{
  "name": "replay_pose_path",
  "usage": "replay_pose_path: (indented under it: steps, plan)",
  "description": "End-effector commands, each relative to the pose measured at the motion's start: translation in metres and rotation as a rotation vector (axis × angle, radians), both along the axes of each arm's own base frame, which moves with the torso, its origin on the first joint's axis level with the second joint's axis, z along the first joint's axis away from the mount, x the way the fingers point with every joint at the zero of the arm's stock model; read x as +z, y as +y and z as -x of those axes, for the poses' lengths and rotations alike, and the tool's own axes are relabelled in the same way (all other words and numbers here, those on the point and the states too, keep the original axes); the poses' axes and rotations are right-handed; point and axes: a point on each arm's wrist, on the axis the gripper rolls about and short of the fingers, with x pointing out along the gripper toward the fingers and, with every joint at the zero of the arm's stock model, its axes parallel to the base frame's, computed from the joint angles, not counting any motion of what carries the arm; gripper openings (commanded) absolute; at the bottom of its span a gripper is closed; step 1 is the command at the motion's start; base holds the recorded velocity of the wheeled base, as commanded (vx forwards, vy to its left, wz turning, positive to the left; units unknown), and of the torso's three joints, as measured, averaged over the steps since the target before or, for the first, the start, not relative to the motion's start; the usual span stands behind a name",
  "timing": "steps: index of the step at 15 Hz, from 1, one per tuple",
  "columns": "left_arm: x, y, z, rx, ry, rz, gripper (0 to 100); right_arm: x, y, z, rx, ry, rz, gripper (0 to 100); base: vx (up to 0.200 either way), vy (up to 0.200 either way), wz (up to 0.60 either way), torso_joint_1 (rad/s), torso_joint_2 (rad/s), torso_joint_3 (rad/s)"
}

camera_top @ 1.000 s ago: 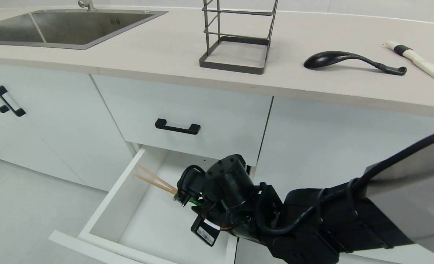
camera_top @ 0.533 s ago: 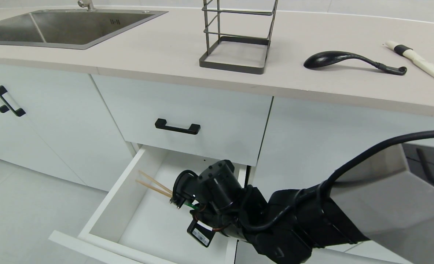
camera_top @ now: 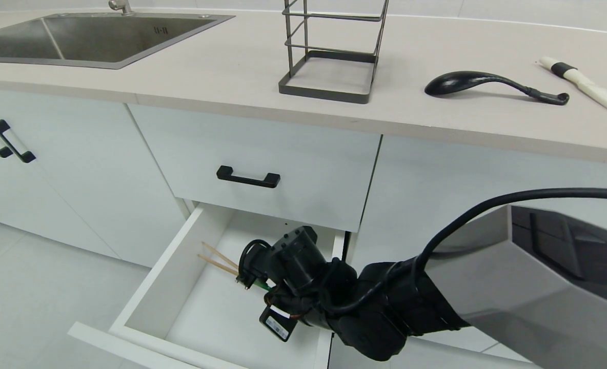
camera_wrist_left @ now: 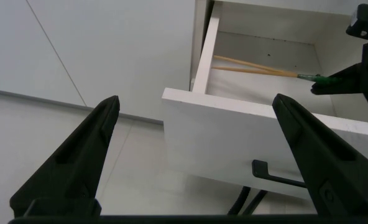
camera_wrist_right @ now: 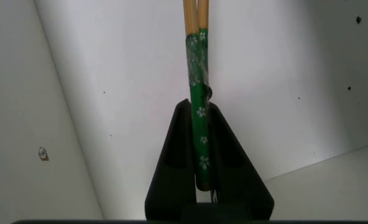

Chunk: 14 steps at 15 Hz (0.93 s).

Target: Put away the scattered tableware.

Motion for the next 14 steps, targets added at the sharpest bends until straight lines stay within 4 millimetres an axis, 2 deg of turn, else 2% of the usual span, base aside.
replay_pose_path:
  steps: [1,14]
  plan:
    - [0.0,0.0,0.0,0.0,0.001,0.0,100,-0.008,0.004,-0.005,-0.003,0.004,0.007,0,0.0,0.0,0.0,0.0,0.0,0.0]
    - [0.0,0.0,0.0,0.0,0.001,0.0,100,-0.025,0.014,-0.009,0.017,0.012,0.047,0,0.0,0.0,0.0,0.0,0.0,0.0]
